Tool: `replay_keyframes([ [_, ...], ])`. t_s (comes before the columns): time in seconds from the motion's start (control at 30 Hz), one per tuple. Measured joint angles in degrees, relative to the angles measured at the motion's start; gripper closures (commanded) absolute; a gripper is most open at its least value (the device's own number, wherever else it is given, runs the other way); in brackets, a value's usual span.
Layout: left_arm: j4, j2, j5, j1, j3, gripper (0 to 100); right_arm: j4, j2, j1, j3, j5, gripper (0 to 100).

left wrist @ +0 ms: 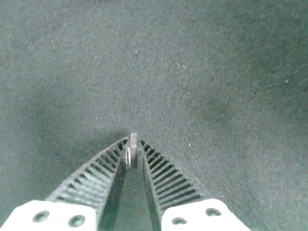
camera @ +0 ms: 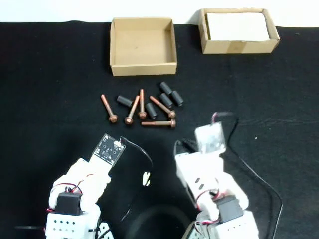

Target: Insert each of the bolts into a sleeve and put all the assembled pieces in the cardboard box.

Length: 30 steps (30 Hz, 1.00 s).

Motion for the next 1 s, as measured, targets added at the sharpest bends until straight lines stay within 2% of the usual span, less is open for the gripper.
replay_keyframes([
  [0.2, 0.0, 0.0, 0.0, 0.0, 0.0, 99, 9.8, 31.9, 0.1, -29.3, -2.7, 93.9],
  [0.3, 0.0, 0.0, 0.0, 0.0, 0.0, 99, 13.8, 46.8, 0.3, -43.6, -2.5, 89.9],
  [0.47, 0.0, 0.0, 0.0, 0.0, 0.0, 99, 16.2, 66.3, 2.5, -64.6, 7.2, 86.1],
  [0.57, 0.0, 0.0, 0.0, 0.0, 0.0, 99, 18.3, 76.7, 3.0, -74.8, 9.1, 85.5],
  [0.77, 0.0, 0.0, 0.0, 0.0, 0.0, 99, 24.2, 100.2, 4.7, -96.4, 15.6, 74.5],
  [1.0, 0.0, 0.0, 0.0, 0.0, 0.0, 99, 32.9, 127.3, 6.5, -123.7, 23.1, 74.2],
])
